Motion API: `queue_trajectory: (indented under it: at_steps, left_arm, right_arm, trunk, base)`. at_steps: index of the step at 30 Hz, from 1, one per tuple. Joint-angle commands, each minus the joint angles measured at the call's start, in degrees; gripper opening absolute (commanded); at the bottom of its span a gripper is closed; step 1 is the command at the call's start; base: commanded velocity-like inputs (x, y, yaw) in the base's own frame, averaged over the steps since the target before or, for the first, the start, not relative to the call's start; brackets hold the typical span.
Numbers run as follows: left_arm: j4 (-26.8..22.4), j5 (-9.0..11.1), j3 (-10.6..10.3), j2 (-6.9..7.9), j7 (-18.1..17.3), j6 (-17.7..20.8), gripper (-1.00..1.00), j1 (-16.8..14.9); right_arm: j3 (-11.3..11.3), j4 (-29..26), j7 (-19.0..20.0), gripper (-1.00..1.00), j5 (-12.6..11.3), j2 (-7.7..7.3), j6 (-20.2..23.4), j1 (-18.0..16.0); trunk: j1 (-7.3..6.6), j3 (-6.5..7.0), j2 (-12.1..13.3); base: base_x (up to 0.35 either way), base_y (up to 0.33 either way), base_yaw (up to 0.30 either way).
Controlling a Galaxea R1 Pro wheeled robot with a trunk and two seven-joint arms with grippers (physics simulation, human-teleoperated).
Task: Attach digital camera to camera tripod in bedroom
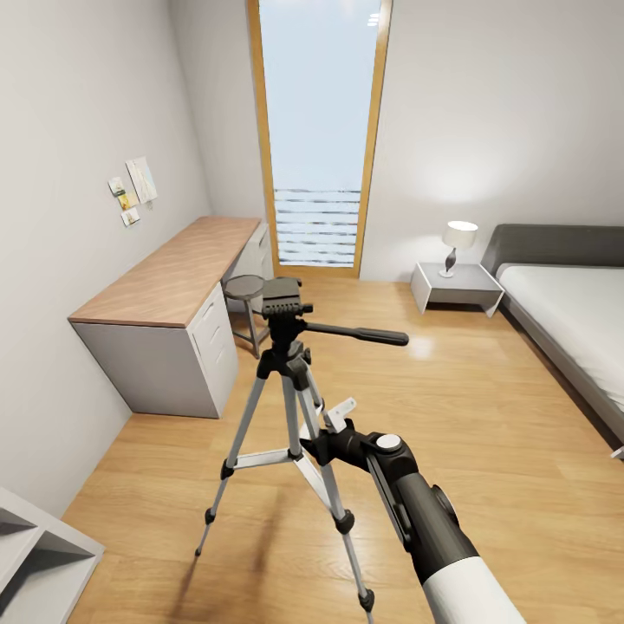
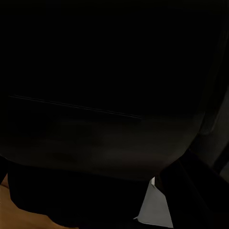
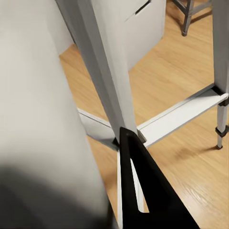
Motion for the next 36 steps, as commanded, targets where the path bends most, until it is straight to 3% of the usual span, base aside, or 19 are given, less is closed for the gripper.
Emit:
queue_trajectory:
  at_steps: [1,11,20,24,27,28,29,30,31,33,36]
  left_arm:
    - [0.0,-0.7,0.4,-0.01,0.2,-0.2,-1.00,0.0]
    - [-0.1,-0.2,0.8,0.13,0.6,-0.4,-1.00,0.0]
    - [-0.3,-0.7,0.5,1.22,1.0,-0.3,-1.00,0.0]
    - [-2.3,-0.8,0.6,2.23,1.1,0.4,-1.00,0.0]
    - [-8.2,-0.9,0.7,2.92,1.2,2.6,-1.00,0.0]
    - [-20.3,-0.9,0.6,3.16,1.1,13.5,-1.00,0.0]
    - [-26.2,-0.9,0.5,3.08,1.0,19.6,-1.00,0.0]
    - [-29.4,-0.9,0.3,3.00,0.9,22.7,-1.00,0.0]
    - [-43.2,-0.7,-1.4,2.45,0.4,35.1,-1.00,0.0]
    - [-50.3,-0.6,-3.2,2.34,-0.1,41.1,-1.00,0.0]
    - [-67.6,0.1,-8.7,2.37,-2.9,54.8,-1.00,-0.1]
  right_arm:
    - [-0.1,-0.1,0.4,-1.00,0.3,0.03,0.2,0.0]
    - [-0.3,0.2,1.0,-1.00,0.0,0.03,-3.6,0.0]
    - [-0.6,6.5,1.0,-1.00,0.0,0.03,-9.8,0.0]
    - [-0.9,7.1,1.1,-1.00,-1.5,0.03,-11.1,0.0]
    - [-1.2,7.4,1.4,-1.00,-4.0,-0.47,-11.6,0.0]
    - [-1.3,7.5,1.6,-1.00,-6.6,-1.79,-11.8,0.0]
    - [-1.3,7.6,1.5,-1.00,-7.2,-2.41,-11.8,0.0]
    - [-1.2,7.6,1.5,-1.00,-7.3,-2.69,-11.8,0.0]
    - [-1.2,7.6,1.6,-1.00,-7.7,-3.39,-11.9,0.0]
    - [-1.2,7.6,1.6,-1.00,-7.8,-3.60,-11.9,0.0]
    - [-1.3,7.6,1.5,-1.00,-7.7,-3.88,-11.9,0.0]
  trunk:
    - [0.03,-0.10,-0.1]
    - [0.03,-0.10,-0.1]
    - [0.03,-0.10,-0.1]
    - [0.03,-0.10,-0.1]
    - [0.03,-0.10,-0.1]
    - [0.03,-0.10,-0.1]
    - [0.03,-0.10,-0.1]
    - [0.03,-0.10,-0.1]
    - [0.03,-0.10,-0.1]
    - [0.03,-0.10,-0.1]
    - [0.03,-0.10,-0.1]
  base:
    - [0.000,0.000,0.000]
    - [0.000,0.000,0.000]
    - [0.000,0.000,0.000]
    - [0.000,0.000,0.000]
    - [0.000,0.000,0.000]
    - [0.000,0.000,0.000]
    - [0.000,0.000,0.000]
    - [0.000,0.000,0.000]
    - [0.000,0.000,0.000]
    - [0.000,0.000,0.000]
    - [0.000,0.000,0.000]
